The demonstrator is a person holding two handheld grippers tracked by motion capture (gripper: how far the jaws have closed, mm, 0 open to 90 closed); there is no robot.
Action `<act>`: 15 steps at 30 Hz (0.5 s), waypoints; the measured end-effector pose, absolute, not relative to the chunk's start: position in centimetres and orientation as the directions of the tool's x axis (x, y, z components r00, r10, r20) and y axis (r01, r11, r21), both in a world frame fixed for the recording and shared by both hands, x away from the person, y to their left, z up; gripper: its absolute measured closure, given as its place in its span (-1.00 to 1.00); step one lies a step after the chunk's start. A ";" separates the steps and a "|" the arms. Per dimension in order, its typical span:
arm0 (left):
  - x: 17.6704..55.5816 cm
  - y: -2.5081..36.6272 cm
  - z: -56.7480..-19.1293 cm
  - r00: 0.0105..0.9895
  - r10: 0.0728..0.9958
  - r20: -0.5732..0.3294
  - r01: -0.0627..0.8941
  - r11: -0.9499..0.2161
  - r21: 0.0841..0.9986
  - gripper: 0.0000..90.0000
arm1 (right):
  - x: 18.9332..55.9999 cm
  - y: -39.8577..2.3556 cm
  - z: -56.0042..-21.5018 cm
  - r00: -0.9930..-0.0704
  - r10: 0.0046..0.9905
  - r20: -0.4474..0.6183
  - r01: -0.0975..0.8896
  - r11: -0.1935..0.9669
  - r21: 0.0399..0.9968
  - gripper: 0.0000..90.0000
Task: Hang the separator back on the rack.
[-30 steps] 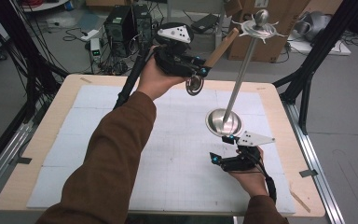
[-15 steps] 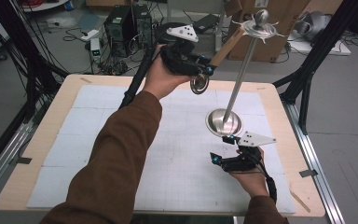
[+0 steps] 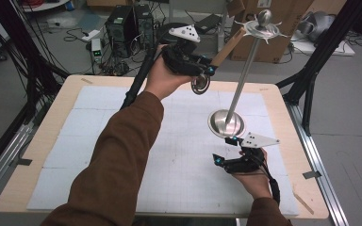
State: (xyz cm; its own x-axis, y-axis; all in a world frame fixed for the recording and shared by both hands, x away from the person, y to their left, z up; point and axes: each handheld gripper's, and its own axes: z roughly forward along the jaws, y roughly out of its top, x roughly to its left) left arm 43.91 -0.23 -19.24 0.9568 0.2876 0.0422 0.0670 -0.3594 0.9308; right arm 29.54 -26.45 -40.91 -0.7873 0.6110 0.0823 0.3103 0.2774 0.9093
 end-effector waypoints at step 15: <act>45.1 -1.9 -20.4 0.961 0.276 0.020 0.085 -0.364 0.927 0.54 | 29.6 -26.5 -41.0 -0.792 0.604 0.086 0.312 0.279 0.908 -0.66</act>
State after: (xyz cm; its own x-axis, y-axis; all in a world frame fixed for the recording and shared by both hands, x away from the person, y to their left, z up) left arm 45.06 -1.92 -20.36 0.9611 0.2755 0.0197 0.0854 -0.3641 0.9274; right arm 29.58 -26.45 -40.98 -0.7920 0.6044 0.0858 0.3115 0.2792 0.9083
